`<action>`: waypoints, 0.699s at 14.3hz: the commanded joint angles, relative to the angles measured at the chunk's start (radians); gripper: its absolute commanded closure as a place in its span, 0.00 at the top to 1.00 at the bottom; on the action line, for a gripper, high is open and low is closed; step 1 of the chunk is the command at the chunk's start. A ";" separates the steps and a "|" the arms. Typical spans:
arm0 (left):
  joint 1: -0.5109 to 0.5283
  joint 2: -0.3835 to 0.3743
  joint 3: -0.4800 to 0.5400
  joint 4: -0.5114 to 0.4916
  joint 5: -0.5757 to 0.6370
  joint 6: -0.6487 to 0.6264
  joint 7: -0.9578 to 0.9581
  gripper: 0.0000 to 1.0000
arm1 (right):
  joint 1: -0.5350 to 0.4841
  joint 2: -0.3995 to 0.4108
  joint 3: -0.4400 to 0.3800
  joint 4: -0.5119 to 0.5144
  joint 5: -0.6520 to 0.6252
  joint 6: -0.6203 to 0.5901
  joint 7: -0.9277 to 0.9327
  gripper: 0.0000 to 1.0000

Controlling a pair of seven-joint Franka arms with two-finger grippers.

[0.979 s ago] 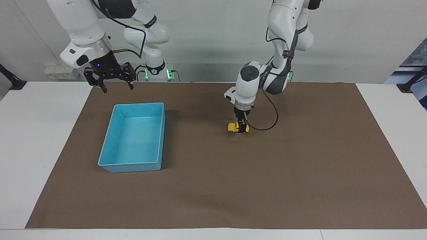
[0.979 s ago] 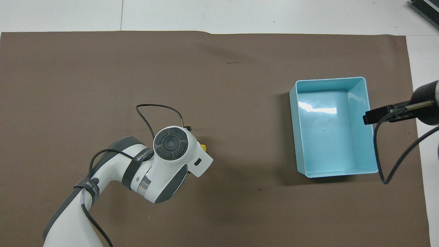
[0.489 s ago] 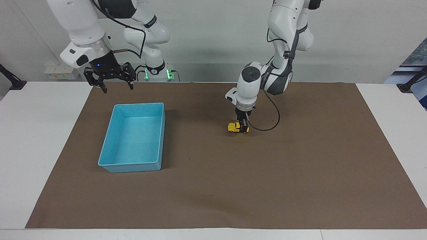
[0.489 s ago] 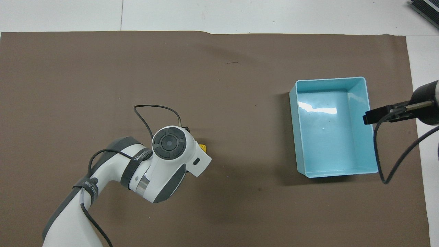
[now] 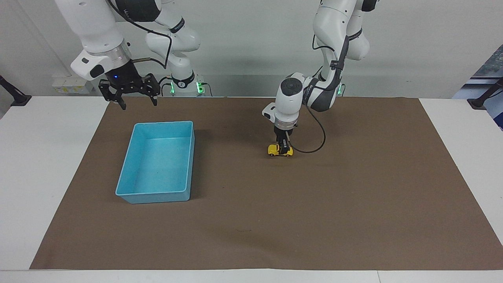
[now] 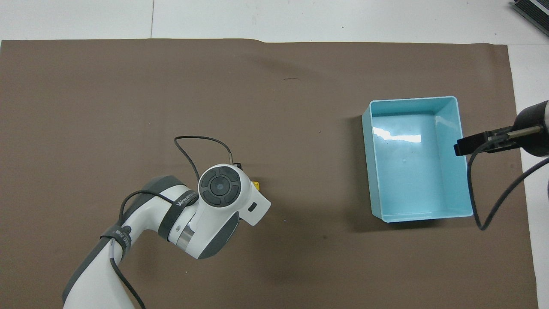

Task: Wind up and store yellow beetle car
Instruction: 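Press the left gripper on the car and drag it back toward the robot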

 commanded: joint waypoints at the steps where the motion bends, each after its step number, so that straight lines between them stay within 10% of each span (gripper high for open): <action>1: -0.033 -0.005 0.019 -0.016 0.016 0.022 -0.031 0.49 | -0.013 -0.014 0.005 -0.013 0.015 0.004 0.011 1.00; 4: -0.029 -0.003 0.019 -0.013 0.016 0.025 -0.031 0.00 | -0.013 -0.013 0.005 -0.013 0.015 0.007 0.009 1.00; 10: -0.019 -0.009 0.021 -0.042 0.025 0.057 -0.012 0.00 | -0.013 -0.013 0.006 -0.013 0.015 0.009 0.008 1.00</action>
